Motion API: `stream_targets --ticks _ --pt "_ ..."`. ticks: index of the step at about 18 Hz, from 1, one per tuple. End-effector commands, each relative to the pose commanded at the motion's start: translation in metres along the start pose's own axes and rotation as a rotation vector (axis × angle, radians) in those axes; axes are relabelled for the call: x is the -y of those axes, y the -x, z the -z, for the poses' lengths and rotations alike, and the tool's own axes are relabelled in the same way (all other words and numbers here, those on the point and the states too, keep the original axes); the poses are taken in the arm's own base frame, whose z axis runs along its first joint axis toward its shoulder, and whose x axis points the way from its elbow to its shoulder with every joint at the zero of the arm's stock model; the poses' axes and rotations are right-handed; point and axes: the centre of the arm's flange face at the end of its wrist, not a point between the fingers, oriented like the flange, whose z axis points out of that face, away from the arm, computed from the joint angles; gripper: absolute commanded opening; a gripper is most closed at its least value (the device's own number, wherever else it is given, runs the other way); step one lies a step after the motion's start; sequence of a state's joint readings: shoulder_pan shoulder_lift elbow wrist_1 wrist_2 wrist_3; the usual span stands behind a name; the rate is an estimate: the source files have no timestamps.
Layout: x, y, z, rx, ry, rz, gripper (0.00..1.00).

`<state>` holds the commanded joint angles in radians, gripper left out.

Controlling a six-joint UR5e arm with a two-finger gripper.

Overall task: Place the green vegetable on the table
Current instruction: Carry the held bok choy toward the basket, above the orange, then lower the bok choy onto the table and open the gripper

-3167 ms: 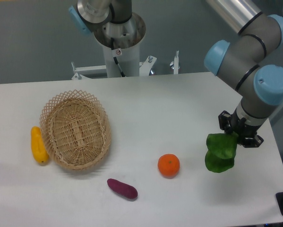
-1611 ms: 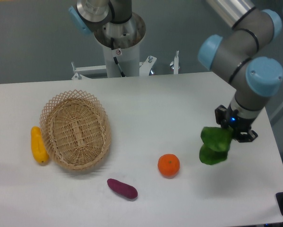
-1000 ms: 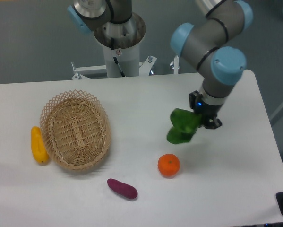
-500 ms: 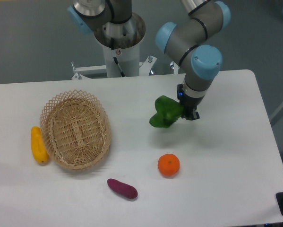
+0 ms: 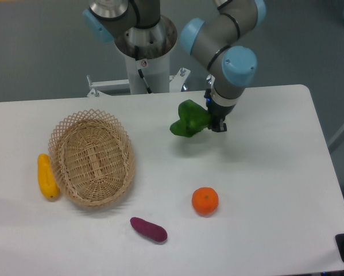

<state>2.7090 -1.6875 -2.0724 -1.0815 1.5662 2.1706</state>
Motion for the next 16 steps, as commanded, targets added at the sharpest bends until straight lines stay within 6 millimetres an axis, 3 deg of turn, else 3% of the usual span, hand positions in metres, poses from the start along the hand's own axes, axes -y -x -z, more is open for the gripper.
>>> stream_targets --ticks 2,3,4,10,16 --pt "0.001 -0.003 -0.003 -0.005 -0.006 0.012 0.74" --pt "0.001 -0.003 -0.002 -0.003 -0.004 0.014 0.93" --pt "0.002 -0.003 0.001 0.004 -0.001 0.017 1.0" --pt "-0.009 0.009 0.023 0.037 0.024 0.049 1.0" --pt "-0.034 0.049 0.064 0.123 0.054 0.227 1.0"
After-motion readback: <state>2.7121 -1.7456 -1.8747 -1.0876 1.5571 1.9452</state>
